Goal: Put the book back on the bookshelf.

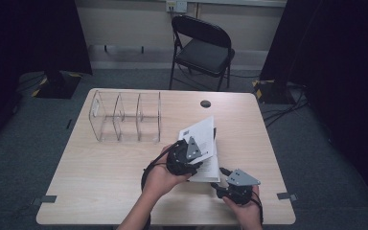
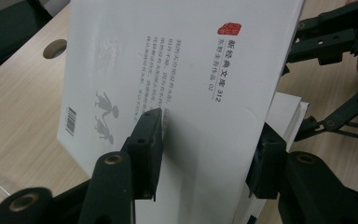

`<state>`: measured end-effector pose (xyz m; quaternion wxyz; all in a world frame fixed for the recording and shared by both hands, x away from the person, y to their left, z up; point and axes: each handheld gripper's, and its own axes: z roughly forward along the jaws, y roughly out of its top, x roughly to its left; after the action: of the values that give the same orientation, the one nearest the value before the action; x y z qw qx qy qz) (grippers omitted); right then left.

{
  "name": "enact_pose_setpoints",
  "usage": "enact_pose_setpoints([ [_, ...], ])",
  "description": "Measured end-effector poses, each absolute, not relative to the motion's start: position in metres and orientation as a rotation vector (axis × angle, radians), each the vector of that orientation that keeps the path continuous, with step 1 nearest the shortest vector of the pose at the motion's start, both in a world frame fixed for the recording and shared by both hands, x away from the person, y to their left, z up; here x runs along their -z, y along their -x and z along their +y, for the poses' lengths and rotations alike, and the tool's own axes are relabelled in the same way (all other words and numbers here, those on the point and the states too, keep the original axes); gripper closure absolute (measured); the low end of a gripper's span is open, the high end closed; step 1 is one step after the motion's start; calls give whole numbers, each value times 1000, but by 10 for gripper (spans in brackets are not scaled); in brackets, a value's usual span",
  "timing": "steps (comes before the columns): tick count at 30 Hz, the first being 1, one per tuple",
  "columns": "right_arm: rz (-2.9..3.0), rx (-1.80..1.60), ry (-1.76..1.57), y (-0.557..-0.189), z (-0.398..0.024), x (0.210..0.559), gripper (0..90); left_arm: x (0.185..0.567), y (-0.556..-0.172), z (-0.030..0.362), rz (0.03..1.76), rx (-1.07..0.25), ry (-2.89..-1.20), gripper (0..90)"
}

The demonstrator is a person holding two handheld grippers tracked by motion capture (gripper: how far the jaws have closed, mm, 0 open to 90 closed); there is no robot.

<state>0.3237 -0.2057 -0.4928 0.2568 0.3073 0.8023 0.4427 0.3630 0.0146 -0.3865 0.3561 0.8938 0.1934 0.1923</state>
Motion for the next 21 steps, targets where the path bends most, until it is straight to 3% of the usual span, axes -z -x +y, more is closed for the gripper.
enact_pose_setpoints([
  [12, 2121, -1182, -694, -320, -209, 484, 492, 394, -363, 8, 493, -439, -2312, 488],
  [21, 2117, -1108, -626, -318, -206, 484, 471, 396, -362, 5, 466, -454, -2347, 485],
])
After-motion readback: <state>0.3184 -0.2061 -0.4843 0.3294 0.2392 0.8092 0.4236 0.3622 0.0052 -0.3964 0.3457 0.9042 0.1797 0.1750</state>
